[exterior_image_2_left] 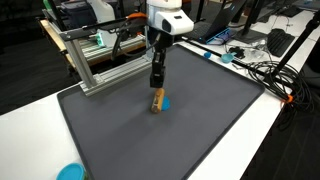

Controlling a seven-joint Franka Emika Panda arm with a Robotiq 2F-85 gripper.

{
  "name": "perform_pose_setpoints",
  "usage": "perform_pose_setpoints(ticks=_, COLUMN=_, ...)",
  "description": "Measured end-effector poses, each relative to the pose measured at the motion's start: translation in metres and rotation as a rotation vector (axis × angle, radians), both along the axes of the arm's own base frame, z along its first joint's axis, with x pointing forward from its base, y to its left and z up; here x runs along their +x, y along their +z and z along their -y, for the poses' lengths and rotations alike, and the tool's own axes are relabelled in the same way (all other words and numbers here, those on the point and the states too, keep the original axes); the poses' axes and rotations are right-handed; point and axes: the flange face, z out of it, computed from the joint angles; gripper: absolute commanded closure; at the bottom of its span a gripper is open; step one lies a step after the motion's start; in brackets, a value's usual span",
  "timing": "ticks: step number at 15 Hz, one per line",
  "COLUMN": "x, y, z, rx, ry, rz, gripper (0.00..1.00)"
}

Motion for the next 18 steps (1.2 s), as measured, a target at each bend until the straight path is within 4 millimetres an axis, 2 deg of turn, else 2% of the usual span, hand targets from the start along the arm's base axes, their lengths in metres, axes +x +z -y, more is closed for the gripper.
perform_pose_setpoints(ticks=3, x=-0.004, y=-0.001, z=0.01, rx=-0.005, ry=-0.015, rz=-0.033, gripper=0.78)
perform_pose_setpoints(ticks=6, x=-0.015, y=-0.01, z=0.029, rx=-0.026, ry=-0.034, rz=-0.118, gripper=0.78)
perform_pose_setpoints(ticks=11, x=-0.019, y=0.003, z=0.056, rx=0.105, ry=-0.134, rz=-0.033, gripper=0.78)
perform_pose_setpoints(ticks=13, x=-0.026, y=0.023, z=0.069, rx=0.166, ry=-0.152, rz=0.015, gripper=0.78)
perform_pose_setpoints(ticks=15, x=-0.04, y=0.054, z=0.077, rx=0.205, ry=-0.164, rz=0.062, gripper=0.78)
perform_pose_setpoints(ticks=18, x=-0.062, y=0.102, z=0.071, rx=0.231, ry=-0.158, rz=0.089, gripper=0.78)
